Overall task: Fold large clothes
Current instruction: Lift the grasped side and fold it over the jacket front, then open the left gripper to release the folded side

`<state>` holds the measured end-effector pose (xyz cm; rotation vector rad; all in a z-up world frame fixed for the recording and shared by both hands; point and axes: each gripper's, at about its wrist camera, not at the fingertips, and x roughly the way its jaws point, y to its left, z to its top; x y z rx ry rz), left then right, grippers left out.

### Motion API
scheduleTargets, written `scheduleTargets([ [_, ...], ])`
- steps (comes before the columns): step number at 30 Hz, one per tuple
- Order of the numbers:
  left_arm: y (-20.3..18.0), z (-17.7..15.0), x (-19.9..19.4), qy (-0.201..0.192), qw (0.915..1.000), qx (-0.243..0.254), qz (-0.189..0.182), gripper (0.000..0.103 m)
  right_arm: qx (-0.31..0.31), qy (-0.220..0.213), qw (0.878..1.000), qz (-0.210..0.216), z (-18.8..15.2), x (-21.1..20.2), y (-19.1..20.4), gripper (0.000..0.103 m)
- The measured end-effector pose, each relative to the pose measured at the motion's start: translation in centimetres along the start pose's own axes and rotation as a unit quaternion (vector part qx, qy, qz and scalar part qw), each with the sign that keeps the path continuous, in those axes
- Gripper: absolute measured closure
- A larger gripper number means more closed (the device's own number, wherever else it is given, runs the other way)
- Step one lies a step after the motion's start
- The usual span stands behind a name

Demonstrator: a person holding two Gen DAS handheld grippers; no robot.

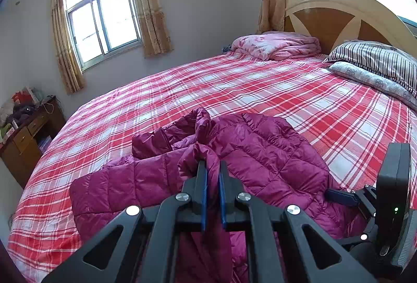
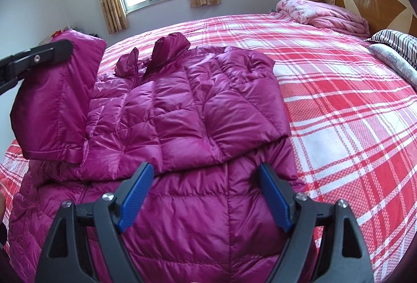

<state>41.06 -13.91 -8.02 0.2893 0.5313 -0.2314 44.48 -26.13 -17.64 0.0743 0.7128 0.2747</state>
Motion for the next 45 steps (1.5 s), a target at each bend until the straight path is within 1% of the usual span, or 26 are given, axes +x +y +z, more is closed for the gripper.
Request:
scheduleTargets([
  [3, -0.2, 0.4, 0.0, -0.003, 1.0000, -0.006, -0.005, 0.091, 0.002, 0.001, 1.000, 0.004, 0.0, 0.1, -0.1, 0.019],
  [5, -0.1, 0.6, -0.2, -0.008, 0.9998, -0.014, -0.009, 0.082, 0.003, 0.002, 1.000, 0.005, 0.0, 0.1, -0.2, 0.019],
  [6, 0.0, 0.7, -0.4, -0.013, 0.9998, -0.016, -0.007, 0.066, 0.003, 0.002, 1.000, 0.005, 0.0, 0.1, -0.2, 0.019],
  [7, 0.1, 0.8, -0.5, -0.017, 0.9997, -0.018, -0.002, 0.039, 0.003, 0.002, 1.000, 0.005, 0.0, 0.1, -0.2, 0.019],
  [8, 0.2, 0.9, -0.8, -0.029, 0.9993, -0.022, 0.010, 0.028, 0.003, 0.002, 1.000, 0.005, 0.0, 0.2, -0.2, 0.019],
  [9, 0.4, 1.0, -1.2, -0.043, 0.9986, -0.026, 0.016, 0.019, 0.003, 0.003, 1.000, 0.005, 0.0, 0.1, -0.1, 0.019],
  [10, 0.6, 1.1, -1.6, -0.053, 0.9981, -0.026, 0.016, 0.019, 0.003, 0.003, 1.000, 0.005, 0.0, 0.1, -0.2, 0.019],
  [12, 0.8, 1.4, -2.1, -0.058, 0.9980, -0.019, 0.019, 0.019, 0.004, 0.003, 1.000, 0.007, 0.0, 0.2, -0.2, 0.019],
  [14, 1.3, 1.1, -2.5, -0.063, 0.9973, -0.007, 0.035, 0.019, 0.005, 0.003, 1.000, 0.008, 0.1, 0.2, -0.2, 0.018],
  [16, 2.5, 0.3, -2.3, -0.060, 0.9960, 0.006, 0.066, 0.019, 0.007, 0.004, 1.000, 0.012, 0.2, 0.2, -0.4, 0.018],
  [18, 4.5, -1.0, -1.0, -0.034, 0.9932, 0.010, 0.111, 0.019, 0.017, -0.001, 1.000, 0.025, 0.4, -0.2, -0.8, 0.018],
  [21, 9.4, -3.6, 1.8, 0.023, 0.9878, -0.028, 0.152, 0.019, 0.039, -0.008, 0.999, 0.035, 1.3, -1.4, -1.2, 0.020],
  [23, 12.6, -5.5, 3.4, 0.063, 0.9838, -0.074, 0.151, 0.019, 0.052, -0.018, 0.996, 0.064, 2.4, -2.5, -0.8, 0.022],
  [25, 14.9, -7.0, 4.2, 0.083, 0.9795, -0.120, 0.139, 0.019, 0.051, -0.014, 0.995, 0.088, 3.8, -2.9, 0.2, 0.022],
  [27, 16.5, -8.3, 4.7, 0.098, 0.9734, -0.166, 0.124, 0.019, 0.046, 0.013, 0.992, 0.118, 5.0, -1.8, 1.5, 0.027],
  [28, 16.8, -8.8, 4.8, 0.100, 0.9716, -0.178, 0.119, 0.019, 0.045, 0.028, 0.990, 0.130, 5.5, -1.0, 2.1, 0.032],
  [30, 17.1, -9.1, 4.7, 0.098, 0.9707, -0.189, 0.112, 0.019, 0.029, 0.059, 0.990, 0.127, 6.2, 1.3, 3.2, 0.039],
  [31, 16.9, -8.9, 4.5, 0.097, 0.9713, -0.186, 0.112, 0.019, 0.027, 0.072, 0.989, 0.125, 6.3, 2.4, 3.6, 0.046],
  [32, 16.7, -8.8, 4.4, 0.093, 0.9728, -0.181, 0.111, 0.019, 0.032, 0.090, 0.988, 0.124, 6.3, 3.7, 3.7, 0.066],
  [33, 16.6, -8.5, 4.1, 0.088, 0.9743, -0.175, 0.112, 0.019, 0.036, 0.097, 0.987, 0.124, 6.2, 4.2, 3.7, 0.077],
  [35, 16.1, -8.0, 3.3, 0.075, 0.9771, -0.165, 0.112, 0.019, 0.037, 0.085, 0.987, 0.127, 5.8, 3.9, 3.6, 0.087],
  [37, 16.0, -7.6, 2.8, 0.070, 0.9794, -0.153, 0.112, 0.019, 0.022, 0.066, 0.992, 0.109, 5.4, 2.9, 3.6, 0.089],
  [39, 16.0, -7.3, 3.2, 0.078, 0.9795, -0.138, 0.125, 0.019, 0.014, 0.054, 0.995, 0.087, 5.0, 2.2, 3.2, 0.089],
  [42, 15.9, -7.2, 3.8, 0.083, 0.9776, -0.144, 0.129, 0.019, 0.011, 0.069, 0.994, 0.081, 4.2, 2.8, 2.7, 0.089],
  [43, 15.8, -7.1, 3.9, 0.083, 0.9771, -0.147, 0.130, 0.019, 0.003, 0.068, 0.995, 0.074, 4.0, 2.9, 2.8, 0.087],
  [45, 15.0, -5.9, 4.0, 0.074, 0.9800, -0.138, 0.122, 0.019, 0.001, 0.062, 0.996, 0.062, 4.4, 2.5, 2.9, 0.075],
])
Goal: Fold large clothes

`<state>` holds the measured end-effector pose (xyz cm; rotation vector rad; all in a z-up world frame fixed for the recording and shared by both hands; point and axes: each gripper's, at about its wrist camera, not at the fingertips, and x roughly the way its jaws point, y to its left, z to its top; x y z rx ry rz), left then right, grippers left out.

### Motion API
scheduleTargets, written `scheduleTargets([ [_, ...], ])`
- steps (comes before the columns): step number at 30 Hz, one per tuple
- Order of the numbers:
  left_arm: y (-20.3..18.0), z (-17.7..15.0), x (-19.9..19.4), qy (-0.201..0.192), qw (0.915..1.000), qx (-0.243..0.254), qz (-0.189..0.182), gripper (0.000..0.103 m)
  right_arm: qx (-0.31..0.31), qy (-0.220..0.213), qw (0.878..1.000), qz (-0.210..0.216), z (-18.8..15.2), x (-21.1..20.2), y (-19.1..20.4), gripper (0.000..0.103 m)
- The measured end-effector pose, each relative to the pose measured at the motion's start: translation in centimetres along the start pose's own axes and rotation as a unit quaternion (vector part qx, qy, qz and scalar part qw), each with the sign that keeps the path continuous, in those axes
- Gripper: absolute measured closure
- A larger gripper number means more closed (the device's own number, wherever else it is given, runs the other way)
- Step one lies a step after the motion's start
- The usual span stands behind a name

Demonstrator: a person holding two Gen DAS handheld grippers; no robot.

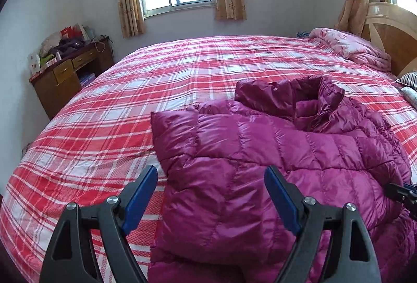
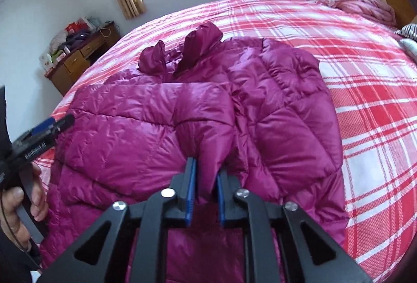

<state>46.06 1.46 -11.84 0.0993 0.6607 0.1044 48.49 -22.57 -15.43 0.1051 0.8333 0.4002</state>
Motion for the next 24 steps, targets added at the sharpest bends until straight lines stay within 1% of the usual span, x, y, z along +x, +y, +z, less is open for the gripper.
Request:
scheduleTargets([
  [2, -1.1, 0.9, -0.5, -0.016, 0.9998, 0.012, -0.006, 0.019, 0.009, -0.017, 1.000, -0.003, 0.5, -1.2, -0.1, 0.046],
  [3, -1.4, 1.3, -0.5, -0.019, 0.9997, 0.014, -0.011, 0.019, 0.012, -0.034, 0.999, -0.007, 0.8, -2.0, 0.0, 0.045],
  [5, -1.7, 1.6, 0.7, -0.004, 0.9998, 0.011, -0.013, 0.019, 0.002, -0.064, 0.998, -0.027, 1.3, -3.6, 0.6, 0.045],
  [6, -1.7, 1.5, 1.4, 0.006, 0.9999, 0.010, -0.013, 0.019, -0.003, -0.076, 0.997, -0.028, 1.7, -4.2, 1.0, 0.045],
  [7, -1.8, 1.3, 2.7, 0.024, 0.9996, 0.010, -0.013, 0.019, -0.007, -0.084, 0.996, -0.022, 2.0, -4.5, 1.6, 0.045],
  [8, -1.7, 0.9, 3.8, 0.040, 0.9991, 0.012, -0.009, 0.019, -0.011, -0.083, 0.996, -0.014, 2.4, -4.3, 2.2, 0.045],
  [10, -1.6, -0.1, 5.5, 0.058, 0.9982, 0.014, 0.005, 0.019, -0.018, -0.065, 0.998, 0.007, 3.0, -3.0, 3.1, 0.045],
  [11, -1.5, -0.5, 5.9, 0.063, 0.9980, 0.011, 0.002, 0.019, -0.019, -0.053, 0.998, 0.022, 3.1, -1.9, 3.6, 0.046],
  [12, -1.3, -0.9, 6.2, 0.064, 0.9980, 0.005, -0.005, 0.019, -0.020, -0.038, 0.999, 0.028, 3.1, -0.8, 4.0, 0.047],
  [14, -0.9, -1.1, 6.6, 0.069, 0.9975, -0.007, -0.015, 0.019, -0.023, -0.011, 1.000, 0.018, 2.9, 1.5, 4.2, 0.048],
  [16, -0.6, -1.2, 6.9, 0.074, 0.9969, -0.015, -0.023, 0.019, -0.023, 0.003, 1.000, 0.005, 2.3, 3.1, 3.9, 0.049],
  [17, -0.7, -1.2, 7.0, 0.076, 0.9967, -0.016, -0.025, 0.019, -0.022, 0.005, 1.000, 0.002, 2.0, 3.5, 3.7, 0.052],
  [19, -0.8, -1.3, 7.1, 0.078, 0.9965, -0.014, -0.027, 0.018, -0.029, 0.003, 1.000, -0.001, 1.5, 3.7, 3.5, 0.052],
  [24, -1.2, -1.6, 7.2, 0.082, 0.9964, -0.008, -0.021, 0.018, -0.058, 0.002, 0.998, -0.026, 0.7, 4.3, 4.0, 0.053],
])
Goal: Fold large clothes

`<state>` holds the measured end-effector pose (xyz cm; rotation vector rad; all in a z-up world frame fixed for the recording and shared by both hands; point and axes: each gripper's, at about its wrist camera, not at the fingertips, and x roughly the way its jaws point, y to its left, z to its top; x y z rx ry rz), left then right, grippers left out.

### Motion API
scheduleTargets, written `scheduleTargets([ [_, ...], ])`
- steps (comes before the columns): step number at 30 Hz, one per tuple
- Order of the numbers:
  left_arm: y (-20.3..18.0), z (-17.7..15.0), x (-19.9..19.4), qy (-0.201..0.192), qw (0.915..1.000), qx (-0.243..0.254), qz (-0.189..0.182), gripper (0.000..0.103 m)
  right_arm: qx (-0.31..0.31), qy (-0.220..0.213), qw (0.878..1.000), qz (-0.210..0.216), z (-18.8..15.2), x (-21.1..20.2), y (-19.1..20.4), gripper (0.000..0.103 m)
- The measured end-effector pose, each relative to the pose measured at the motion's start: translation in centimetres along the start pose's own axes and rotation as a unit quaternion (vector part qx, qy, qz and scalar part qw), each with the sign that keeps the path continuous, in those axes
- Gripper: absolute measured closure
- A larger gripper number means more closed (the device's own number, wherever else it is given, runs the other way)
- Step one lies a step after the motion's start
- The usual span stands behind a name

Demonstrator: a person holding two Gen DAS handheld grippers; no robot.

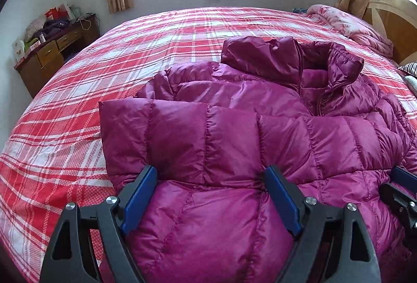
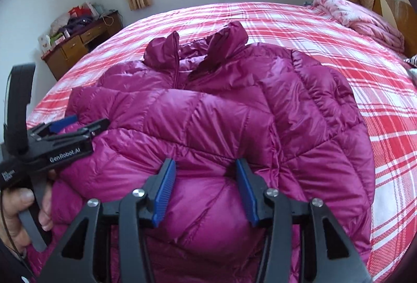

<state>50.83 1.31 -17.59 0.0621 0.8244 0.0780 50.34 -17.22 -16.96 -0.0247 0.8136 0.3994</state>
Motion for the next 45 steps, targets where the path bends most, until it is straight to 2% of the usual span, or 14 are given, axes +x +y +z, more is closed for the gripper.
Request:
scheduleTargets([
  [8, -0.5, 0.0, 0.5, 0.008, 0.9998, 0.010, 0.012, 0.016, -0.011, 0.001, 1.000, -0.019, -0.3, 0.3, 0.4, 0.053],
  [19, -1.0, 0.0, 1.2, 0.017, 0.9994, 0.018, 0.024, 0.015, -0.054, 0.012, 0.996, -0.070, -0.3, 0.8, 2.0, 0.052],
  [26, -1.1, -0.1, 1.4, 0.014, 0.9993, 0.018, 0.029, 0.014, -0.034, -0.027, 0.998, -0.046, 1.1, -2.1, 3.2, 0.052],
  [28, -1.1, -0.1, 1.4, 0.013, 0.9993, 0.018, 0.028, 0.014, -0.035, -0.019, 0.999, -0.028, 1.9, -1.9, 4.0, 0.052],
  [30, -1.1, -0.1, 1.4, 0.013, 0.9993, 0.018, 0.029, 0.014, -0.043, -0.017, 0.998, -0.034, 2.4, -1.2, 4.5, 0.052],
  [34, -1.1, -0.2, 1.4, 0.013, 0.9994, 0.018, 0.028, 0.014, -0.041, 0.020, 0.998, -0.035, 1.9, 1.5, 4.3, 0.052],
  [38, -1.0, -0.2, 1.4, 0.013, 0.9995, 0.016, 0.026, 0.014, -0.048, 0.014, 0.998, -0.033, 0.7, 2.3, 3.9, 0.052],
  [45, -0.8, -0.2, 1.3, 0.017, 0.9995, 0.014, 0.022, 0.014, -0.045, 0.014, 0.998, -0.030, 0.5, 2.4, 3.8, 0.051],
])
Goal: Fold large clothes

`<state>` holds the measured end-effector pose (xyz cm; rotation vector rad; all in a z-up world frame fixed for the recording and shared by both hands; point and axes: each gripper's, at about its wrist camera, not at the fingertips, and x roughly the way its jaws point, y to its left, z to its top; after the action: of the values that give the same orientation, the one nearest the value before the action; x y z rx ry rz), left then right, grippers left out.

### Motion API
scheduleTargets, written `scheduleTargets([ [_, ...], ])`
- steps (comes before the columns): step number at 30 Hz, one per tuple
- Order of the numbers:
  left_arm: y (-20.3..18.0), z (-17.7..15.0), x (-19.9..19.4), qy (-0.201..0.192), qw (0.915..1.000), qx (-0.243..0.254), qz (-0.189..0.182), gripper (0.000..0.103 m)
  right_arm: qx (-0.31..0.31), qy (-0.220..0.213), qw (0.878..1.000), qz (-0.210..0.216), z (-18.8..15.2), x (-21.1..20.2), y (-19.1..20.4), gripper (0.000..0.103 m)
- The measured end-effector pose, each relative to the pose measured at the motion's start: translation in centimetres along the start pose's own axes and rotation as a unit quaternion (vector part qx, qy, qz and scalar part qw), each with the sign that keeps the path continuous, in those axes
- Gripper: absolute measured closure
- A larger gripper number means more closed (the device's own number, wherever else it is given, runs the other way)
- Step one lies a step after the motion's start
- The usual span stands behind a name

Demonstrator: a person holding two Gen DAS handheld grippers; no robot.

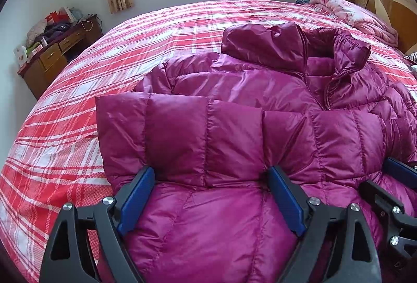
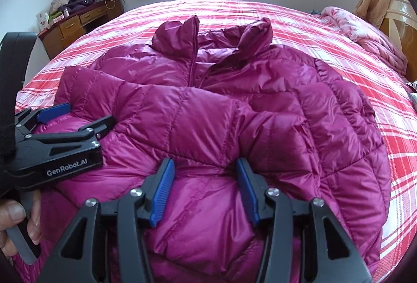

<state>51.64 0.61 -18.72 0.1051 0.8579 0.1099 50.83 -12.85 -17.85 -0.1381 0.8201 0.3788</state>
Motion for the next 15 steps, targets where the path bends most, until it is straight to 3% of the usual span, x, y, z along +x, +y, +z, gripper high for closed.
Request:
scheduleTargets([
  [12, 0.2, 0.0, -0.5, 0.006, 1.0000, 0.000, -0.002, 0.014, 0.004, -0.001, 1.000, 0.015, 0.0, 0.1, -0.4, 0.051],
  [15, -0.1, 0.3, -2.3, 0.001, 0.9998, 0.014, 0.011, 0.014, 0.005, -0.001, 1.000, 0.016, 0.1, 0.2, -0.5, 0.051],
])
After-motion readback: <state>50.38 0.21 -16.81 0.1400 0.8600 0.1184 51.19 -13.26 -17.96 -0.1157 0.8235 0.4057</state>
